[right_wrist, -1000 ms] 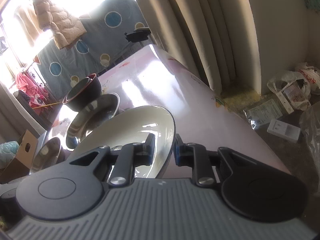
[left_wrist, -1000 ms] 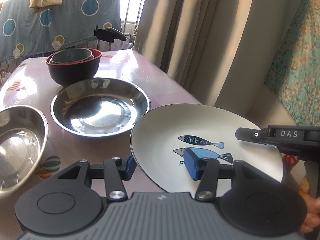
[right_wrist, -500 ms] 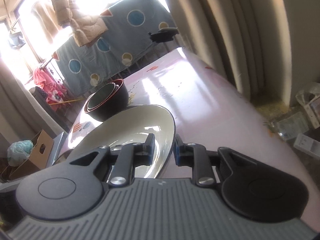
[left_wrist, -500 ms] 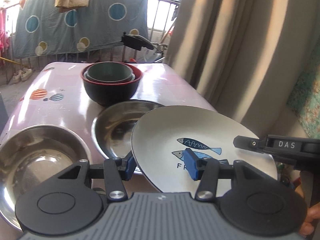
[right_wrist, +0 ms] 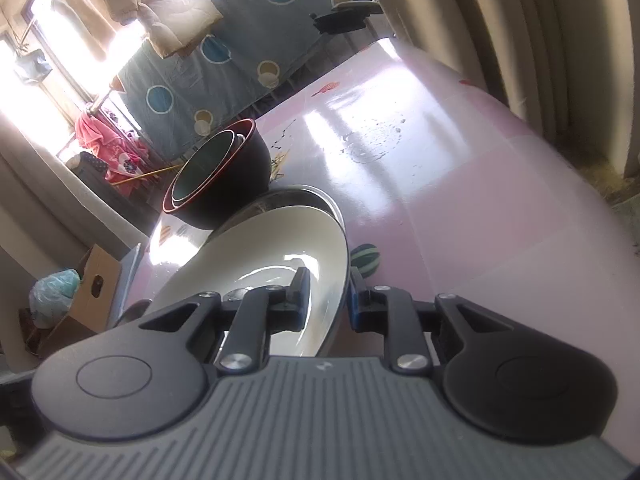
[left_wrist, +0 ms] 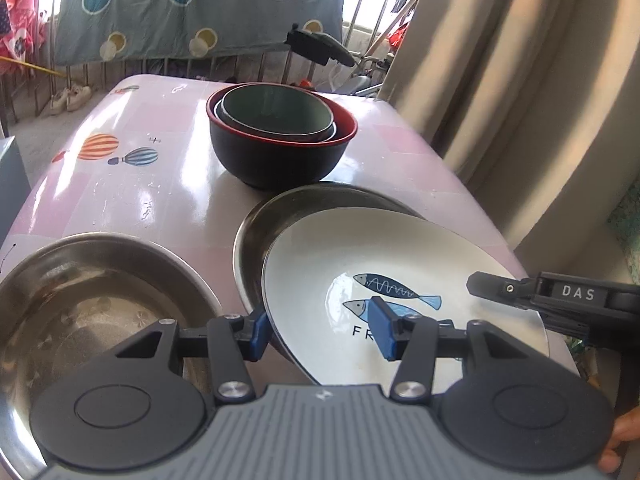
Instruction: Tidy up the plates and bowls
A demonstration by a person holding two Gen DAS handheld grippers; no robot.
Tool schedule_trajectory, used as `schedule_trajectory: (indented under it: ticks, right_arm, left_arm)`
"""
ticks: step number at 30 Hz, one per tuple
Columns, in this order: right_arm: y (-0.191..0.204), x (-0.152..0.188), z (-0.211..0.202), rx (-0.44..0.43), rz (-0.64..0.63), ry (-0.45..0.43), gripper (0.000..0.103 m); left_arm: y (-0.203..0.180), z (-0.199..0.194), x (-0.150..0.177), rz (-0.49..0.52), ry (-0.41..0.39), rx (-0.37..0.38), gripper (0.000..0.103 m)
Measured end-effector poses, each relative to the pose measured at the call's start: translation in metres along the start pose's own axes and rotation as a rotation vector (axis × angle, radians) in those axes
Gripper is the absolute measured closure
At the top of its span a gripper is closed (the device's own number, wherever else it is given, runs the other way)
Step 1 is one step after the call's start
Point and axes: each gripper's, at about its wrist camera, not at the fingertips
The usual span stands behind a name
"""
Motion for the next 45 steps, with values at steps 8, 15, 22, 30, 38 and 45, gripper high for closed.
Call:
schedule_trajectory:
  ticks: [8,15,22,30,38,45]
  right_arm:
    - [0.012,-0.014,0.023,0.009,-0.029,0.005,0.084]
    - [0.018,-0.025,0.035,0.013,-0.023,-0.007,0.083]
    - [0.016,-0.029,0.037,-0.007,0.005,-0.025,0.079]
    - [0.013,-0.027,0.036,0.004,0.029,-0.032,0.078]
    - [0.013,-0.02,0.012,0.027,0.013,-0.067,0.078]
    - [-0.003,-0.003,-0.003,0.042,0.057,-0.053,0.078]
  left_arm:
    - [0.011,0.015,-0.009,-0.034,0.034,-0.019,0.053]
    - [0.014,0.016,-0.017,-0.07,0.051,-0.015,0.052]
    - [0.015,0.005,-0.02,-0.098,0.036,0.0,0.042]
    - [0.013,-0.005,-0.024,-0.075,0.004,-0.031,0.029]
    - [0.002,-0.018,-0.025,-0.021,-0.033,-0.003,0.021]
    - [0.002,-0.009,-0.022,-0.007,0.0,-0.029,0.02]
Point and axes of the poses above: each gripper's, at about its wrist camera, not at the fingertips, and z roughly the way its jaws point, y to its left, x to its underside, and after that the axes turned 15 degrees about x, right-handed
